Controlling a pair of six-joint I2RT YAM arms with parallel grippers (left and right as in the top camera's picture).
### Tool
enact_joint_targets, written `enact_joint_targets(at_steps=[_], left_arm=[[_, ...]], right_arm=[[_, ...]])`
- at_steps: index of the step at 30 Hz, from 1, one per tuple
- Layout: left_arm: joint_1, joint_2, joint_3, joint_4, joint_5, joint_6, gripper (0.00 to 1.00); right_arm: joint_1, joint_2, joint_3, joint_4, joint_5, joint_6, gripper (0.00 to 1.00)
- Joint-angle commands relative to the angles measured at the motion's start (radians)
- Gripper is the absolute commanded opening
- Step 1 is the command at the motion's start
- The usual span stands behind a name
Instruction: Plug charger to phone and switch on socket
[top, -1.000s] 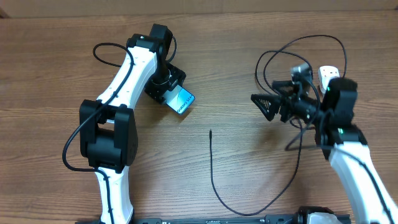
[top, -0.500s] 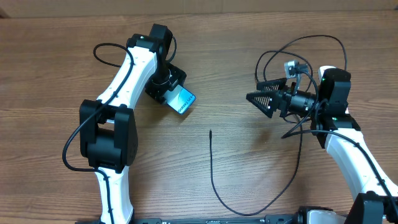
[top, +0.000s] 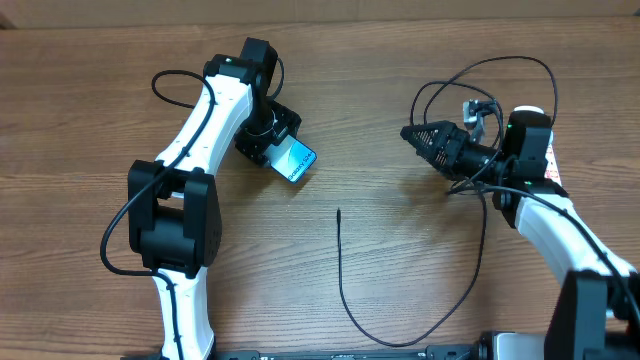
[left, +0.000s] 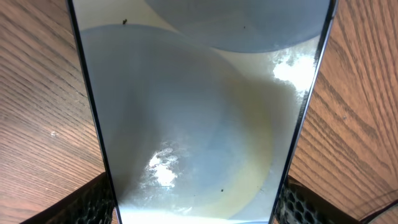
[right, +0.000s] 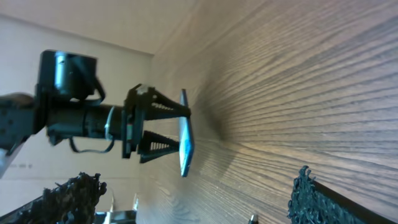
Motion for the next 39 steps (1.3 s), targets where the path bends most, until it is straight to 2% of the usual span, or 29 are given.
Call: enact_joint_targets(at_steps=[1,12,22,31,39], left_arm=[[-0.006,0.007,0.033,0.001,0.027,-0.038,0.04],[-0.006,0.007,0.033,0.018,0.124,-0.161,0.04],[-0.007,0.007,0.033,0.018,0.253,-0.262,0.04],[-0.007,0.007,0.033,0.018,0.363,-0.264,0.04],[-0.049,0.007,0.033,0.035,0.362,-0.298,0.04]], right_arm=[[0.004,0.05,0.026,0.048,-0.042,0.053,1.0],[0.063,0.105,0.026,0.148,-0.035,0.106,1.0],[0.207,0.105,0.026,0.185,0.171,0.229,1.0],[0.237,0.105,0.026,0.235,0.169,0.253,1.0],[0.26,0.105,0.026,0.195,0.21,0.252,1.0]])
